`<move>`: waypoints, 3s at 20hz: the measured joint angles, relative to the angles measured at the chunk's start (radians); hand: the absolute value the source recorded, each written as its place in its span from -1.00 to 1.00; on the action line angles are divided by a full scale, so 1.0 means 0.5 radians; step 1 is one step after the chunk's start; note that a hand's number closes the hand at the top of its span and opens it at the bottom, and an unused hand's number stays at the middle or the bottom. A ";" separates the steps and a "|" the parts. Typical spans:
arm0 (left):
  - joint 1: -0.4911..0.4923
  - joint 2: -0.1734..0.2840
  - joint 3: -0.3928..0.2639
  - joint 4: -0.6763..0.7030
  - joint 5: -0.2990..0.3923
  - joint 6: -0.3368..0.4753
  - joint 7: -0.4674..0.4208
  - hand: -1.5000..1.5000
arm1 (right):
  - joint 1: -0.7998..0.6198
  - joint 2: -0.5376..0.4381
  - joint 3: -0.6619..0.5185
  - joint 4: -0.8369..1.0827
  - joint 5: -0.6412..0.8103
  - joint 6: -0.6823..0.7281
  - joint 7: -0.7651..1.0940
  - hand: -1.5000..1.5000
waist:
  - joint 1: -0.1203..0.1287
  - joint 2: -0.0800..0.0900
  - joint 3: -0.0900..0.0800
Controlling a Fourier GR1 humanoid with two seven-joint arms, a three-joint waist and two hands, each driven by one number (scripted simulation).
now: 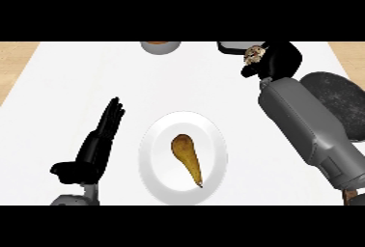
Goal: Pick the cupcake from the plate and place it in the pan
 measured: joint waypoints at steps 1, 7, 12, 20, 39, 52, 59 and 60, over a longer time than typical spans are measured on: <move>-0.005 -0.001 0.007 0.026 0.005 -0.008 -0.023 0.00 | 0.029 -0.020 -0.037 -0.001 0.006 -0.050 -0.014 1.00 | 0.000 0.003 0.000; -0.003 -0.024 -0.015 -0.015 -0.023 0.016 0.020 0.00 | 0.228 -0.180 -0.225 -0.010 0.050 -0.246 -0.023 1.00 | 0.009 0.007 0.001; 0.026 -0.010 -0.013 -0.034 -0.016 -0.020 -0.008 0.00 | 0.411 -0.353 -0.319 0.039 0.165 -0.382 -0.083 1.00 | 0.020 0.010 0.001; 0.008 -0.017 -0.026 -0.104 -0.020 -0.029 0.068 0.00 | 0.576 -0.544 -0.567 0.227 0.177 -0.722 -0.341 1.00 | 0.050 0.022 0.004; -0.054 -0.056 -0.039 -0.043 -0.038 -0.058 0.027 0.00 | 0.641 -0.602 -1.261 0.564 -0.773 -0.040 -1.436 -1.00 | 0.126 0.062 0.019; -0.031 -0.071 -0.020 -0.012 -0.056 -0.039 0.011 0.00 | 0.769 -0.559 -1.896 0.441 -1.360 -0.113 -2.437 -1.00 | 0.070 0.035 0.010; 0.011 -0.046 0.012 -0.058 -0.043 -0.056 0.034 0.00 | 1.015 -0.545 -2.121 0.294 -1.688 0.385 -2.772 -1.00 | 0.031 0.015 0.004; 0.008 -0.042 0.021 -0.046 -0.040 -0.062 0.032 0.00 | 1.068 -0.531 -2.129 0.254 -1.720 0.460 -2.804 -1.00 | 0.025 0.012 0.003</move>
